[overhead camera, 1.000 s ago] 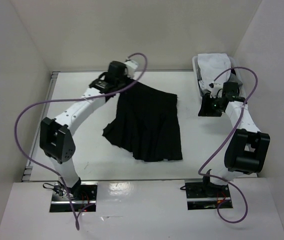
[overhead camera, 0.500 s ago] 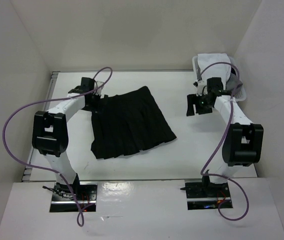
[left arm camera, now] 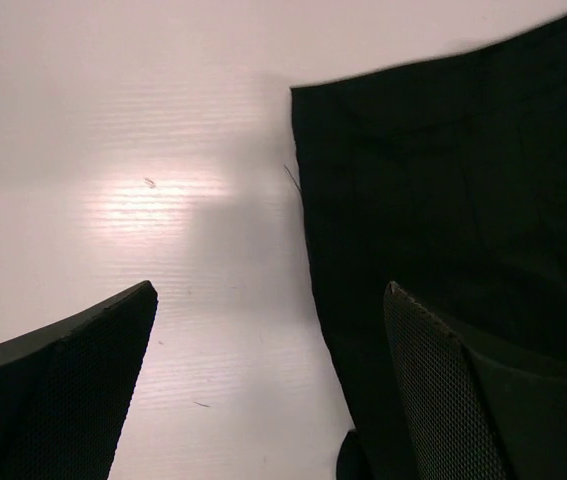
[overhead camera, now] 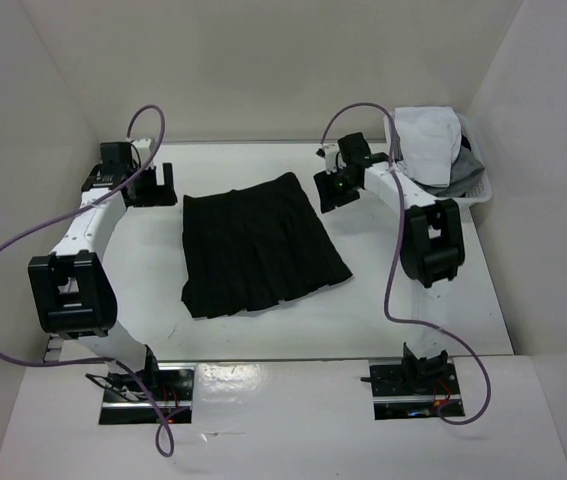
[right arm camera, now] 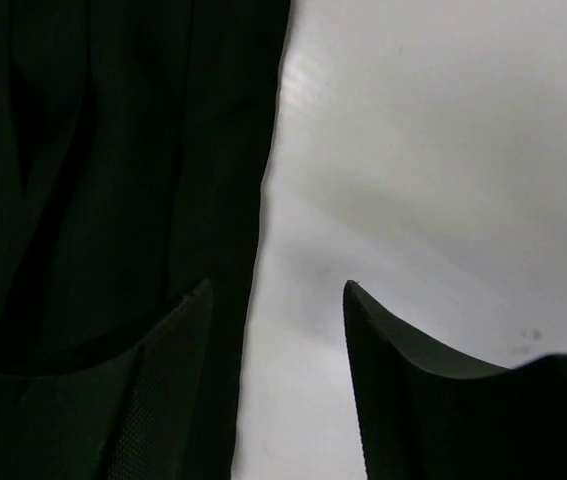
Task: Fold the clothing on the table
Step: Flatten the skirt out
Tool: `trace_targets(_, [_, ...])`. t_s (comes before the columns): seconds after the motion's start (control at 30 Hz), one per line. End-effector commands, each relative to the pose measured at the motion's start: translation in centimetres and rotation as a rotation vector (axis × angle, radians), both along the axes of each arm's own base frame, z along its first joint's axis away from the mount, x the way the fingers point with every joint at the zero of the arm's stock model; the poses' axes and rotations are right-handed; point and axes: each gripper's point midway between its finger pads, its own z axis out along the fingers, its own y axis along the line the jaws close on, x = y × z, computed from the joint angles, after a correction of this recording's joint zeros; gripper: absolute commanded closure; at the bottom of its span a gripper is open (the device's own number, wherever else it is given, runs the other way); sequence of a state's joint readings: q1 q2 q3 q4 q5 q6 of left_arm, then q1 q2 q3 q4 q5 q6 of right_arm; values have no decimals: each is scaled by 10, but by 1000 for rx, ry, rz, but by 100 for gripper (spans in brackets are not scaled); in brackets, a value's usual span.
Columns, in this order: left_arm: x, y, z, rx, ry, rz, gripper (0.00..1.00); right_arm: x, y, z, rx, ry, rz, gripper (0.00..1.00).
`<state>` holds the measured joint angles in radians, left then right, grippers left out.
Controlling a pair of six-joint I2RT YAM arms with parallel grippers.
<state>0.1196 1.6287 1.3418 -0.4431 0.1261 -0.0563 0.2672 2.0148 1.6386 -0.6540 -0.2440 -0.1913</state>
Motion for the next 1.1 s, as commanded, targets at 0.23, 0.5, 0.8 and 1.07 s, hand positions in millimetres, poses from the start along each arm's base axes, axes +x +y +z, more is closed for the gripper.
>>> trace_targets(0.23, [-39,-11,0,-92,-10,-128,0,92,64,13,76,-161,28,43])
trace_targets(0.5, [-49,-9,-10,-85,11,-130,0,126,95,4,121,-169,49,43])
trace_targets(0.8, [-57,-12,-16,-88,19,-143,0,126,116,-17,94,-141,61,43])
trace_targets(1.07, [-59,-12,-20,-90,27,-142,0,133,113,-23,70,-157,51,43])
